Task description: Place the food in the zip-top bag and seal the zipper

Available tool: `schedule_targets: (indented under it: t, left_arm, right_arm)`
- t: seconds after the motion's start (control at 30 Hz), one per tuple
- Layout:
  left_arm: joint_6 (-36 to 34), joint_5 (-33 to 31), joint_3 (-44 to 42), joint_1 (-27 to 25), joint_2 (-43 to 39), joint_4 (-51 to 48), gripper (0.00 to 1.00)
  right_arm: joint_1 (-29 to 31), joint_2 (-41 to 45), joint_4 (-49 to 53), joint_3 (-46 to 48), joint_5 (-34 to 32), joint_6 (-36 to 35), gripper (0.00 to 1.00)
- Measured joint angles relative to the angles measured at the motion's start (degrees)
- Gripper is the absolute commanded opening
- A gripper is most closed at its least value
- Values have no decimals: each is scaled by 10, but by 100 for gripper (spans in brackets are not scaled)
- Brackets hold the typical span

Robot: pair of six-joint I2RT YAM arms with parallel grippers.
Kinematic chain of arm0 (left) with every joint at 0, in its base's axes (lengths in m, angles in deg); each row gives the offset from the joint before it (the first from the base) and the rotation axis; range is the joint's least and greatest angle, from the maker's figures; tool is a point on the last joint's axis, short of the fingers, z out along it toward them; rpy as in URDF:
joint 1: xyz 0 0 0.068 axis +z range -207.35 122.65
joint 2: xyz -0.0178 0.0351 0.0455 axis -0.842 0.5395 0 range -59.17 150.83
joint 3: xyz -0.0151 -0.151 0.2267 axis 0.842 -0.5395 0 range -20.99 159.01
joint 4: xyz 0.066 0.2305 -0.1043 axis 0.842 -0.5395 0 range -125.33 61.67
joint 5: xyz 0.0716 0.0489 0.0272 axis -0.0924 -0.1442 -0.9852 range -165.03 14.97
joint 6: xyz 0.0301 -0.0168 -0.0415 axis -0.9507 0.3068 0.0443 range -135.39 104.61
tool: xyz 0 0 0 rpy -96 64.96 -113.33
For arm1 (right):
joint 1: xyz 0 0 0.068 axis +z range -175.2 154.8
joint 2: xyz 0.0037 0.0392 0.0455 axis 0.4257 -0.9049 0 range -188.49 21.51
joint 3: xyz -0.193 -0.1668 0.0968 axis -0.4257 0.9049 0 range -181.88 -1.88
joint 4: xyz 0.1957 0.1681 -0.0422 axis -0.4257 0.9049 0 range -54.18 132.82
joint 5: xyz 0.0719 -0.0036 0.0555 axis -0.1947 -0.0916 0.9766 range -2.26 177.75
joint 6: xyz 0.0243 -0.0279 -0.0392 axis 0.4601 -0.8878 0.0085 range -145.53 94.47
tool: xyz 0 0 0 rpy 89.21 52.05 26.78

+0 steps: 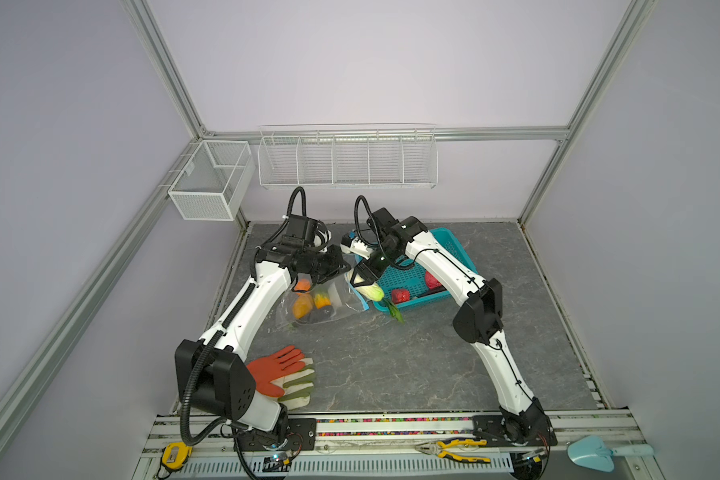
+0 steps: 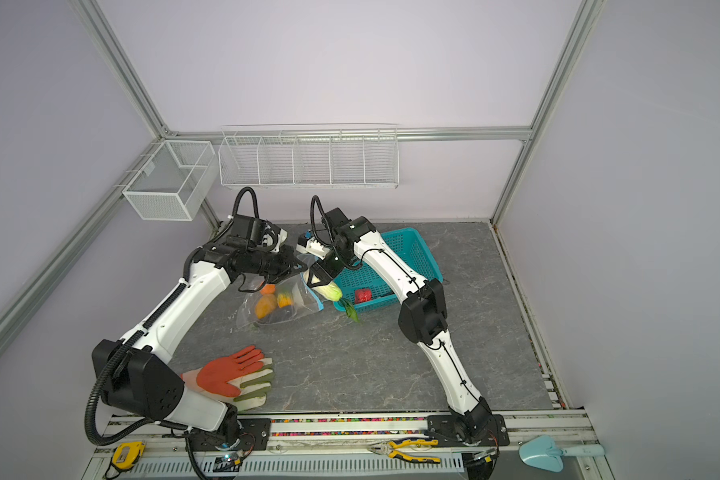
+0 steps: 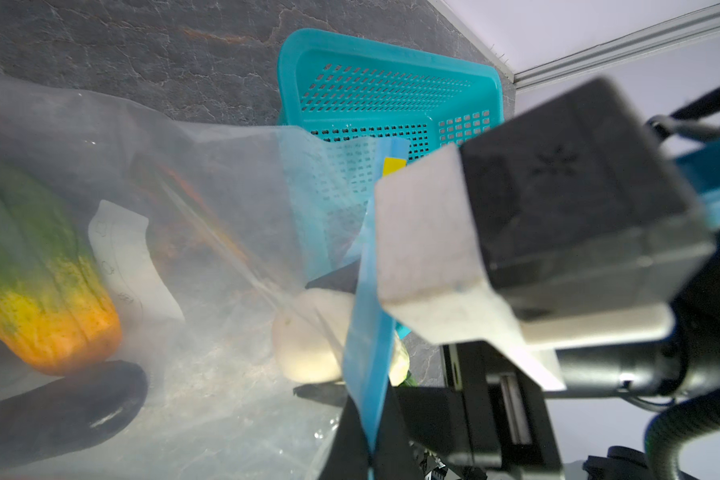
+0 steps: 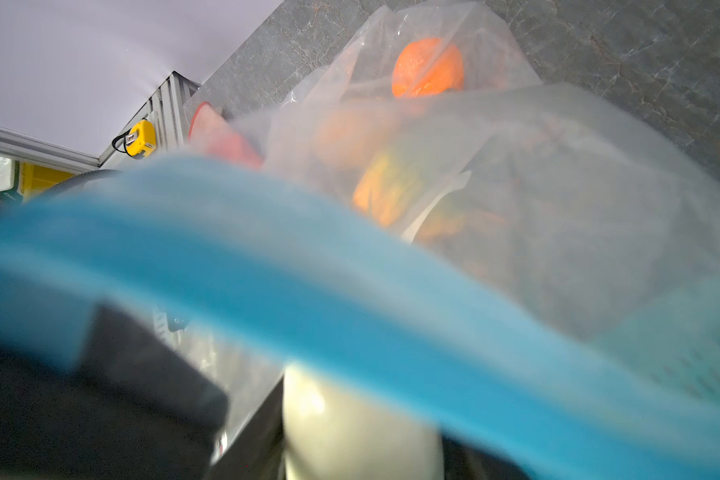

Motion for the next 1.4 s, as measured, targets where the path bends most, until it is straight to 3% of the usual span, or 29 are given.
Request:
schedule_targets:
  t: [0.17, 0.67, 1.13, 1.4]
  left_arm:
    - [1, 0, -2, 0, 0, 1, 0]
    - [1, 0, -25, 0, -12, 5, 0]
    - [4, 0, -25, 0, -18, 8, 0]
    - [8, 0, -25, -2, -18, 9, 0]
  right_arm:
    - [0, -7, 0, 0, 6, 5, 36]
    - [-43, 12, 7, 6, 53, 0, 31]
    - [-45, 45, -7, 6, 115, 99, 21]
    - [-42, 39, 16, 15, 132, 110, 19]
